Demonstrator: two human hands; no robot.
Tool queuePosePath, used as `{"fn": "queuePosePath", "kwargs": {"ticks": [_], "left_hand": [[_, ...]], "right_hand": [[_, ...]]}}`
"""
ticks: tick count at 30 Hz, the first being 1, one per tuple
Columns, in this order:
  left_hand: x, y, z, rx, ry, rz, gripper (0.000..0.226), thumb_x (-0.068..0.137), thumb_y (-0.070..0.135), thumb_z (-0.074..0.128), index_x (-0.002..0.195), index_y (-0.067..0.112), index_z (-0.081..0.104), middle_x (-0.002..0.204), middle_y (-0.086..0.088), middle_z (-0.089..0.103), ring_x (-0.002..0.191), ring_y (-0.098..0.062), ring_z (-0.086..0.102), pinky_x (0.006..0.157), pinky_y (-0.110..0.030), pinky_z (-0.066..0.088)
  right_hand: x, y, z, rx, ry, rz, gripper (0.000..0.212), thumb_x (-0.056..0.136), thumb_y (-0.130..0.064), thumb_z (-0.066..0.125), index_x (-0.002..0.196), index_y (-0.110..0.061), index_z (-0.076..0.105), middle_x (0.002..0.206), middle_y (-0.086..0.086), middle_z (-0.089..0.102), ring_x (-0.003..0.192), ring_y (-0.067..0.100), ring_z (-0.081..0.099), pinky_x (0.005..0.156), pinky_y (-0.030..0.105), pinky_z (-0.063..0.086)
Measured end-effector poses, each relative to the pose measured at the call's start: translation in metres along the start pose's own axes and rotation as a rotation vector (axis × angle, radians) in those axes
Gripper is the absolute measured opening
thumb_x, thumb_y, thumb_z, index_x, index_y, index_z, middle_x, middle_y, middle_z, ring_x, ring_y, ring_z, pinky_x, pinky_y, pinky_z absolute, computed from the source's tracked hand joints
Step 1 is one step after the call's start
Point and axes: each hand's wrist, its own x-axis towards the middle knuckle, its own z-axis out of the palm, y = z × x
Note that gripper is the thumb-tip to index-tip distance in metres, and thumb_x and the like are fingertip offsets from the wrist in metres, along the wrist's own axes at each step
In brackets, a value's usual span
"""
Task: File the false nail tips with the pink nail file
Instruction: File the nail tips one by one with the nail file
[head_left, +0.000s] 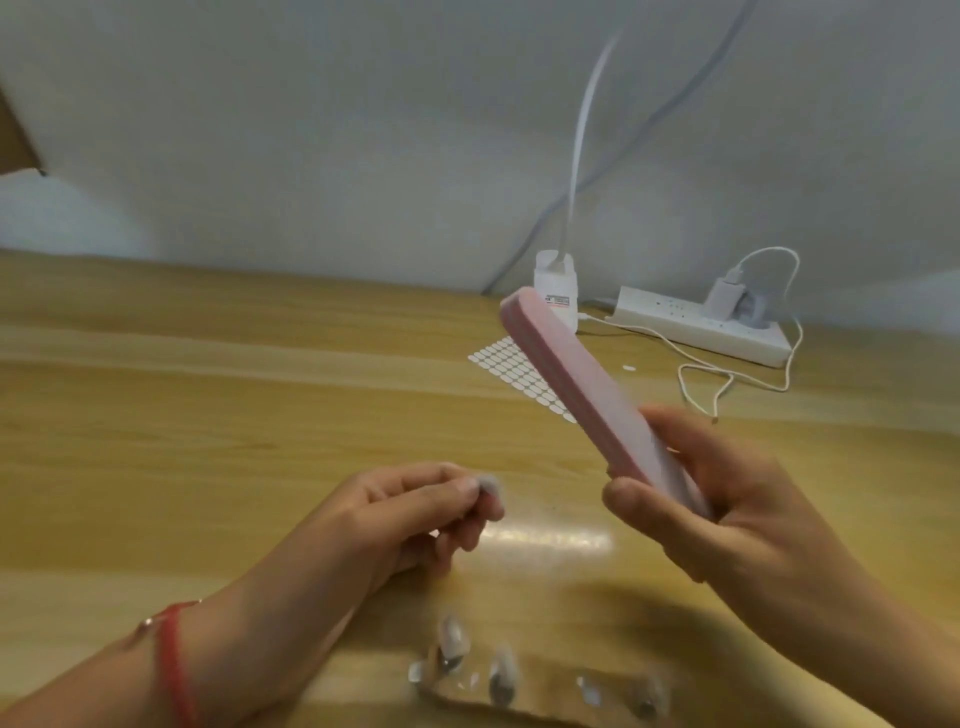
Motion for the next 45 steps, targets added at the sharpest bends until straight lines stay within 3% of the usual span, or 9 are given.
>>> {"fn": "queuePosePath", "kwargs": {"ticks": [5, 12, 18, 22, 27, 32, 36, 40, 45], "left_hand": [[-0.001, 0.0, 0.0, 0.001, -0.01, 0.006, 0.03, 0.064, 0.046, 0.067, 0.072, 0.018, 0.074, 0.059, 0.008, 0.058, 0.054, -0.001, 0.049, 0.053, -0.01, 0.041], [-0.001, 0.002, 0.004, 0.003, 0.042, 0.009, 0.031, 0.041, 0.045, 0.081, 0.065, 0.025, 0.077, 0.058, 0.009, 0.065, 0.048, -0.002, 0.056, 0.047, -0.014, 0.044], [-0.01, 0.005, 0.017, 0.056, 0.026, 0.109, 0.008, 0.064, 0.031, 0.072, 0.072, 0.031, 0.075, 0.065, 0.012, 0.068, 0.057, 0.007, 0.057, 0.051, -0.005, 0.041], [-0.011, 0.005, 0.023, 0.075, 0.065, 0.123, 0.014, 0.074, 0.025, 0.059, 0.076, 0.027, 0.073, 0.065, 0.005, 0.065, 0.056, -0.001, 0.055, 0.05, -0.01, 0.042], [-0.012, 0.006, 0.023, 0.168, 0.01, 0.145, 0.009, 0.077, 0.028, 0.062, 0.079, 0.029, 0.071, 0.062, 0.009, 0.058, 0.053, 0.001, 0.049, 0.05, -0.009, 0.038], [-0.011, 0.004, 0.025, 0.111, 0.094, 0.095, 0.015, 0.073, 0.027, 0.063, 0.078, 0.016, 0.07, 0.07, -0.007, 0.062, 0.057, -0.012, 0.052, 0.049, -0.016, 0.042], [-0.011, 0.006, 0.02, 0.173, 0.1, 0.133, 0.015, 0.086, 0.034, 0.064, 0.086, 0.02, 0.069, 0.07, 0.0, 0.061, 0.061, -0.008, 0.051, 0.052, -0.011, 0.041], [-0.011, 0.004, 0.021, 0.192, 0.036, 0.13, 0.019, 0.076, 0.032, 0.056, 0.086, 0.023, 0.07, 0.072, 0.002, 0.065, 0.059, -0.005, 0.055, 0.052, -0.012, 0.042], [-0.011, 0.002, 0.019, 0.223, 0.043, 0.143, 0.017, 0.077, 0.03, 0.057, 0.085, 0.027, 0.072, 0.07, 0.002, 0.063, 0.06, -0.004, 0.053, 0.053, -0.015, 0.044]], "right_hand": [[-0.01, 0.003, 0.002, -0.246, -0.022, -0.141, 0.039, 0.088, -0.073, 0.039, 0.123, -0.055, 0.041, 0.109, -0.034, 0.052, 0.095, -0.008, 0.056, 0.069, 0.003, 0.04], [-0.01, 0.01, 0.009, -0.385, -0.011, -0.331, 0.033, 0.097, -0.037, 0.046, 0.13, -0.041, 0.051, 0.124, -0.007, 0.045, 0.121, 0.015, 0.048, 0.099, 0.015, 0.037], [-0.006, 0.016, 0.008, -0.42, -0.015, -0.354, 0.036, 0.097, -0.028, 0.046, 0.13, -0.038, 0.057, 0.127, 0.0, 0.05, 0.124, 0.001, 0.045, 0.1, 0.014, 0.039], [-0.012, 0.01, 0.023, -0.445, -0.052, -0.489, 0.036, 0.098, -0.017, 0.047, 0.125, -0.032, 0.066, 0.128, 0.009, 0.052, 0.14, 0.016, 0.04, 0.117, 0.038, 0.03], [-0.001, 0.014, 0.008, -0.482, 0.045, -0.389, 0.032, 0.096, -0.018, 0.052, 0.124, -0.028, 0.063, 0.13, 0.011, 0.053, 0.133, 0.01, 0.043, 0.109, 0.017, 0.033], [-0.013, 0.013, 0.025, -0.459, -0.047, -0.522, 0.032, 0.096, -0.008, 0.056, 0.118, -0.026, 0.071, 0.126, 0.011, 0.053, 0.135, 0.019, 0.046, 0.113, 0.035, 0.036], [-0.003, 0.015, 0.01, -0.404, 0.036, -0.391, 0.032, 0.094, -0.018, 0.051, 0.123, -0.027, 0.062, 0.128, 0.008, 0.051, 0.133, 0.004, 0.042, 0.109, 0.02, 0.035], [-0.009, 0.008, 0.024, -0.374, -0.079, -0.506, 0.028, 0.096, -0.012, 0.057, 0.118, -0.024, 0.07, 0.127, 0.013, 0.052, 0.135, 0.02, 0.044, 0.108, 0.032, 0.039], [-0.002, 0.013, 0.008, -0.385, 0.015, -0.391, 0.033, 0.095, -0.008, 0.058, 0.12, -0.028, 0.064, 0.126, 0.01, 0.052, 0.132, 0.012, 0.045, 0.109, 0.031, 0.04]]}}
